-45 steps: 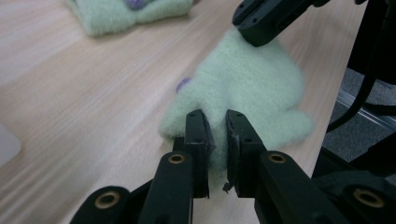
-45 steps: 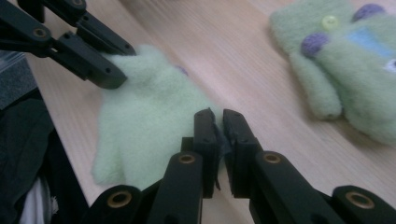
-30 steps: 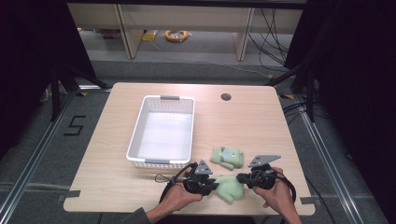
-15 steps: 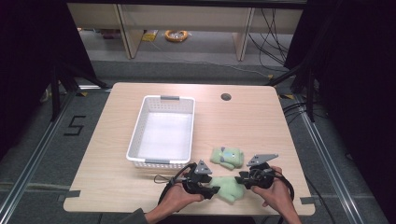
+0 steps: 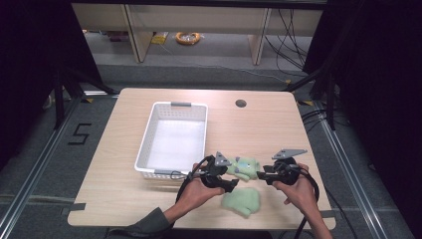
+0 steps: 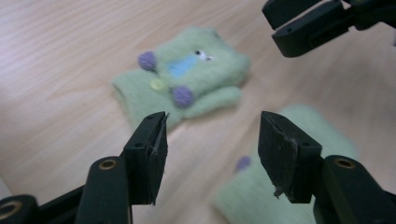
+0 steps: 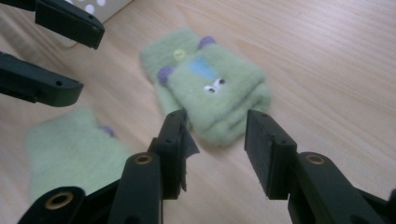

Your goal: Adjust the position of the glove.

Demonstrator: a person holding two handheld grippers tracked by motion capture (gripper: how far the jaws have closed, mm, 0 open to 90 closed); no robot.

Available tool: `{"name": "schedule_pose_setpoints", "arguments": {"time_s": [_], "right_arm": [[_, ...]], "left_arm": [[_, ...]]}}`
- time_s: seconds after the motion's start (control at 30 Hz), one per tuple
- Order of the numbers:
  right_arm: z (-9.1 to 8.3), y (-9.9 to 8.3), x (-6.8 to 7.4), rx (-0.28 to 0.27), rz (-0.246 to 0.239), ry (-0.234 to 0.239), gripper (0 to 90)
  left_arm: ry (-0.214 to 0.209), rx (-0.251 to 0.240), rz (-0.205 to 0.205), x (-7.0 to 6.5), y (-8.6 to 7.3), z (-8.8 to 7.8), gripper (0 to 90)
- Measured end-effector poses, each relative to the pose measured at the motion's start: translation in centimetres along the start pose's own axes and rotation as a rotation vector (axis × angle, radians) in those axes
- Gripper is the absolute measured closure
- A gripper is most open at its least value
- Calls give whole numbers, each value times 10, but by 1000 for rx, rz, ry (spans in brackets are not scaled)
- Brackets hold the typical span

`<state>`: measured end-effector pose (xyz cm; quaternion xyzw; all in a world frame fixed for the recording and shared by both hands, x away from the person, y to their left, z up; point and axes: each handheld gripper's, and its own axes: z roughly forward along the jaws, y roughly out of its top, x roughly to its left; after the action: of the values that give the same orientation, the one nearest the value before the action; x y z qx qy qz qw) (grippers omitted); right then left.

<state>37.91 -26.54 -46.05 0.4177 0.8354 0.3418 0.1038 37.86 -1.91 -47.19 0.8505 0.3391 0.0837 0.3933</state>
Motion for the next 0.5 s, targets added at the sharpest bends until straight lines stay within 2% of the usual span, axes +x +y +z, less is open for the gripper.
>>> {"name": "schedule_pose_setpoints", "arguments": {"time_s": [0.03, 0.07, 0.13, 0.17, 0.2, 0.27, 0.3, 0.37, 0.4, 0.43, 0.47, 0.5], "right_arm": [[4, 1, -3, -16, -5, -11, 597], [8, 7, -6, 19, 13, -5, 597], [11, 8, -8, 15, -2, -8, 598], [13, 11, -9, 24, 8, -10, 599], [18, 11, -10, 6, -4, -16, 599], [21, 14, -10, 26, 19, -4, 601], [24, 16, -10, 62, 17, -3, 601], [27, 17, -12, 60, 3, -8, 601], [28, 17, -12, 74, 13, -12, 601], [30, 18, -12, 79, 17, -13, 601], [31, 20, -13, 81, 26, -8, 601], [34, 20, -15, 62, 0, -9, 601]], "left_arm": [[-7, 43, 4, 3, 4, 1, 428], [-2, 34, -7, 5, 6, 5, 433], [22, 61, -6, 5, 9, 10, 434], [28, 69, -1, 6, 10, 13, 434], [54, 44, -14, 6, 9, 19, 432], [77, 61, -27, 9, 11, 25, 413], [79, 67, -33, 10, 11, 26, 407], [89, 86, -19, 11, 11, 29, 406], [73, 95, -22, 12, 11, 31, 405], [92, 103, -7, 13, 10, 34, 400], [93, 108, 1, 13, 10, 34, 390], [105, 113, 0, 14, 10, 35, 389]]}}
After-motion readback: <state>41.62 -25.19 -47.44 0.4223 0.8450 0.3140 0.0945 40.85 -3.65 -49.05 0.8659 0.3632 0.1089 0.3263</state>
